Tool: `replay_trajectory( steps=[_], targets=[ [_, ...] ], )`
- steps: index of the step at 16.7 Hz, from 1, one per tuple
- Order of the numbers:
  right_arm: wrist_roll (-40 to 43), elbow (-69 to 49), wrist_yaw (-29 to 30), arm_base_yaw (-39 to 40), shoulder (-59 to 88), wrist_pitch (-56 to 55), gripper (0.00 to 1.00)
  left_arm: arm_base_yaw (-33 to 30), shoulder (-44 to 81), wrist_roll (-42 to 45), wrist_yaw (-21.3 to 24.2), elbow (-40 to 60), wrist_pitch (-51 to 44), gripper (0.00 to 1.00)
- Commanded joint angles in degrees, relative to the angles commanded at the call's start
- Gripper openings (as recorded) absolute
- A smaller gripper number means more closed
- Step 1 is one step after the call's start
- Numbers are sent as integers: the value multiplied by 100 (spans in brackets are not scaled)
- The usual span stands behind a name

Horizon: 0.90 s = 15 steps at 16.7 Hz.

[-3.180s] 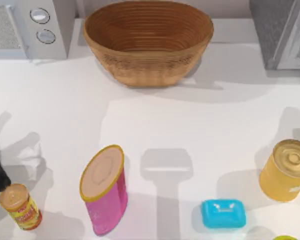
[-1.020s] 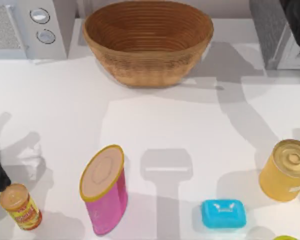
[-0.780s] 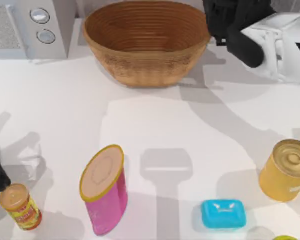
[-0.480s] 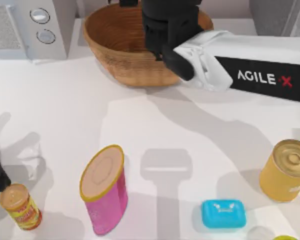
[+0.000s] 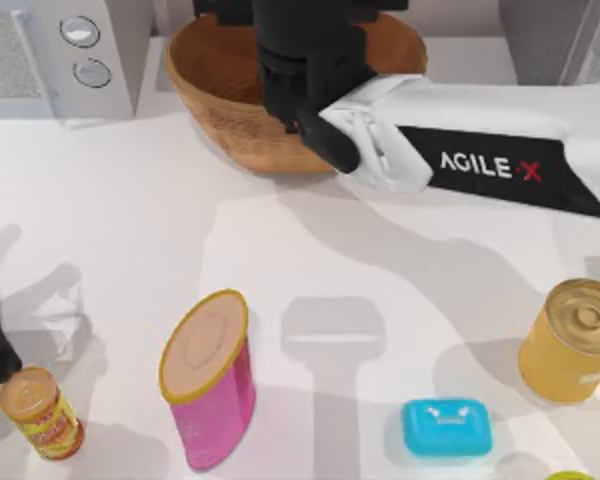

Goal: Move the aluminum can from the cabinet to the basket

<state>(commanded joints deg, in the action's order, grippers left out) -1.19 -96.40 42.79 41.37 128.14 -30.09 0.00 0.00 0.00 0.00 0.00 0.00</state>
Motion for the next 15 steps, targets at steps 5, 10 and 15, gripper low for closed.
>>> replay_trajectory(
  steps=[5,10,15],
  targets=[
    [19,-432,-104,-104,315,42,0,0,0,0,0,0,0,100],
    [23,-598,-147,-146,444,61,0,0,0,0,0,0,0,100],
    [23,-598,-147,-146,444,61,30,0,0,0,0,0,0,100]
  ],
)
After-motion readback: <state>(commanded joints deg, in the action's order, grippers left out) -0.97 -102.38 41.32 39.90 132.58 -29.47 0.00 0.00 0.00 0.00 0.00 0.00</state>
